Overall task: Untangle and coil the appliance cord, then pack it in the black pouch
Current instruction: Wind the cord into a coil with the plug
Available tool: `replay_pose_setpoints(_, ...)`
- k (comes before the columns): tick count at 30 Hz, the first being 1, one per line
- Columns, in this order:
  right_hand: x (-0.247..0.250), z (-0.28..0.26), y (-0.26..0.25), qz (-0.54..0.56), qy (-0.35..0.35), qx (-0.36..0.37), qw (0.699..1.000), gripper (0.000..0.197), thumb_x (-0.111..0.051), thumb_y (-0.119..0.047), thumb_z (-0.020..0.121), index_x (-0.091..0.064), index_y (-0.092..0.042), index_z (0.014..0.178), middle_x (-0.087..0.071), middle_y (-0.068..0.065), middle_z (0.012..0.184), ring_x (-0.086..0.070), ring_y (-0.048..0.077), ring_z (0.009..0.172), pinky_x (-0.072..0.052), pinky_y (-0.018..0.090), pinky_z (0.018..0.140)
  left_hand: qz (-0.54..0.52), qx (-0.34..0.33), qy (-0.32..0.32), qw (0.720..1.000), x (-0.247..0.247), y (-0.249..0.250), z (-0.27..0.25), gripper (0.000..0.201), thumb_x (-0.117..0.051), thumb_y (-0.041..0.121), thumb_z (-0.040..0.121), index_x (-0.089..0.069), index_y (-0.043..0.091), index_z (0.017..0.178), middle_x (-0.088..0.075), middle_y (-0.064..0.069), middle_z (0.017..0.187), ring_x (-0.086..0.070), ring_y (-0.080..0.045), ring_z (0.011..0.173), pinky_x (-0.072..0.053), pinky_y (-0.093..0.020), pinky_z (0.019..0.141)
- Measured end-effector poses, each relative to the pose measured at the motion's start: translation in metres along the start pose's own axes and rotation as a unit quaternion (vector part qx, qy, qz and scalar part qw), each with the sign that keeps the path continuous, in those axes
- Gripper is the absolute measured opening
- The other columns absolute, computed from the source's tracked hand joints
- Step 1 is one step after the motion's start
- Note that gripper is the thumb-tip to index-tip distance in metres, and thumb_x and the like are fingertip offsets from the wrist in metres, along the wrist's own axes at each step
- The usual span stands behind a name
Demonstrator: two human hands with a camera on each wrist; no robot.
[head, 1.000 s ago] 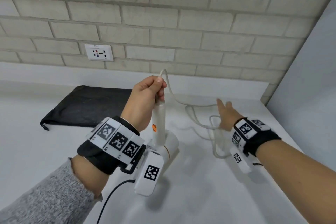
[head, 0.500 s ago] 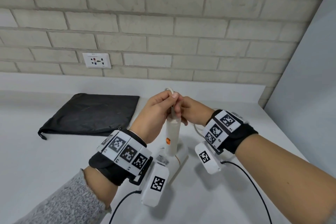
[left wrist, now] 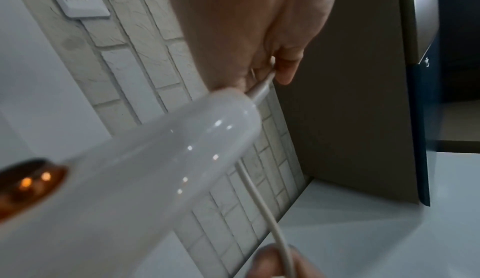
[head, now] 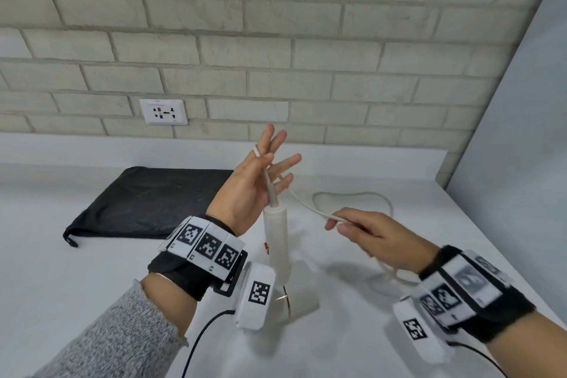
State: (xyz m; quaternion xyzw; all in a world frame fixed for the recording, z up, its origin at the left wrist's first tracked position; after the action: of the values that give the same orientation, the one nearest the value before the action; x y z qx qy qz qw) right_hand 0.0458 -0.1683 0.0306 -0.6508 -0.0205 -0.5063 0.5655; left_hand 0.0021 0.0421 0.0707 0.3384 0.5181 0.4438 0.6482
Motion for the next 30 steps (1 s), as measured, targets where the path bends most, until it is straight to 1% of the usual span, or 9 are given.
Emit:
replay_pose_setpoints(3,0.012,-0.007,-0.018,-0.077,0.023,0.071,0.994,0.027,-0.041,-0.040,0.090,-0.060,-0.033,0.107,-0.069,0.000,0.095,-0.061,0.016,0.087,-0.048,0.032,0.081,0.022,0.000,-0.018,1.000,-0.007,0.002,0.001,0.047,-0.026,0.010,0.097,-0.032,0.033,0.137,-0.036,0.015,0.146,-0.045,-0.013,0.129,-0.032,-0.028,0.107)
replay_pose_setpoints(5,0.017,-0.001,-0.040,-0.146,0.049,0.155,0.976,0.036,-0.040,-0.038,0.089,-0.063,-0.019,0.109,-0.066,-0.011,0.092,-0.055,0.001,0.082,-0.044,0.014,0.077,0.058,-0.001,-0.052,0.997,-0.016,0.001,0.000,0.046,-0.029,0.011,0.097,-0.029,0.032,0.138,-0.041,0.011,0.143,-0.044,-0.014,0.130,-0.033,-0.025,0.109)
replay_pose_setpoints(9,0.038,0.019,-0.077,-0.183,0.126,0.242,0.945,0.029,-0.048,-0.032,0.087,-0.067,-0.012,0.096,-0.054,-0.019,0.074,-0.047,-0.010,0.068,-0.036,0.007,0.067,0.241,0.018,-0.159,0.957,-0.028,0.004,-0.008,0.037,-0.029,0.040,0.095,-0.047,0.034,0.126,-0.074,0.008,0.096,-0.063,-0.008,0.105,-0.040,-0.025,0.103)
replay_pose_setpoints(13,0.058,0.046,-0.084,-0.207,0.190,0.192,0.941,0.034,-0.054,-0.048,0.076,-0.060,-0.015,0.074,-0.043,-0.009,0.051,-0.043,0.003,0.052,-0.034,0.022,0.054,0.287,0.043,-0.182,0.940,-0.028,0.008,-0.010,0.055,-0.016,0.052,0.092,-0.063,0.029,0.109,-0.071,0.000,0.062,-0.062,-0.020,0.097,-0.035,-0.028,0.096)
replay_pose_setpoints(15,0.055,0.058,-0.076,-0.250,0.179,0.175,0.935,0.040,-0.043,-0.051,0.081,-0.060,-0.014,0.079,-0.053,-0.008,0.061,-0.049,0.007,0.059,-0.039,0.030,0.058,0.223,0.037,-0.191,0.955,-0.025,0.009,-0.011,0.046,-0.025,0.043,0.095,-0.066,0.023,0.103,-0.064,-0.001,0.049,-0.058,-0.031,0.071,-0.034,-0.033,0.100)
replay_pose_setpoints(17,0.042,0.067,-0.061,-0.262,0.163,0.125,0.943,0.043,-0.033,-0.048,0.089,-0.056,-0.012,0.094,-0.059,-0.004,0.076,-0.056,0.016,0.071,-0.043,0.034,0.063,0.159,0.022,-0.174,0.972,-0.021,0.007,-0.010,0.042,-0.031,0.034,0.095,-0.065,0.010,0.095,-0.059,0.001,0.044,-0.051,-0.018,0.046,-0.038,-0.031,0.104)
replay_pose_setpoints(22,-0.016,0.069,-0.005,-0.196,0.051,0.009,0.979,0.035,-0.033,-0.028,0.095,-0.037,-0.009,0.124,-0.063,0.018,0.101,-0.061,0.033,0.083,-0.043,0.031,0.072,0.006,0.001,-0.095,0.995,-0.019,0.003,-0.007,0.034,-0.033,0.029,0.091,-0.058,0.007,0.085,-0.075,-0.002,0.085,-0.063,-0.009,0.055,-0.056,-0.023,0.069)
replay_pose_setpoints(26,-0.041,0.045,0.005,-0.059,0.064,0.010,0.996,0.018,-0.038,-0.020,0.095,-0.046,-0.014,0.110,-0.055,0.010,0.075,-0.052,0.024,0.063,-0.039,0.026,0.062,-0.072,-0.017,-0.067,0.995,-0.010,0.005,-0.005,0.047,-0.029,0.030,0.095,-0.055,0.017,0.058,-0.048,0.005,0.140,-0.057,-0.019,0.119,-0.048,-0.033,0.098)
replay_pose_setpoints(30,-0.041,0.025,0.022,-0.037,0.115,0.035,0.992,0.023,-0.042,-0.032,0.090,-0.059,-0.023,0.104,-0.065,0.001,0.084,-0.056,0.008,0.076,-0.042,0.019,0.074,-0.081,-0.029,0.000,0.996,-0.006,0.007,-0.001,0.054,-0.030,0.031,0.094,-0.058,0.021,0.049,-0.044,0.023,0.137,-0.041,-0.014,0.131,-0.032,-0.028,0.102)
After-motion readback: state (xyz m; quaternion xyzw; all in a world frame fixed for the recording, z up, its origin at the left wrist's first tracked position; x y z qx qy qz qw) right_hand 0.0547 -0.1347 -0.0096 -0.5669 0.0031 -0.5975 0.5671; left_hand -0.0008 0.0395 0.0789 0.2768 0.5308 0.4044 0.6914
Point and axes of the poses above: each hand's wrist, its own z-axis towards the middle knuckle, its own x-axis out of the back of the hand, y = z × x, the point moved 1 cm from there along z, towards the middle knuckle
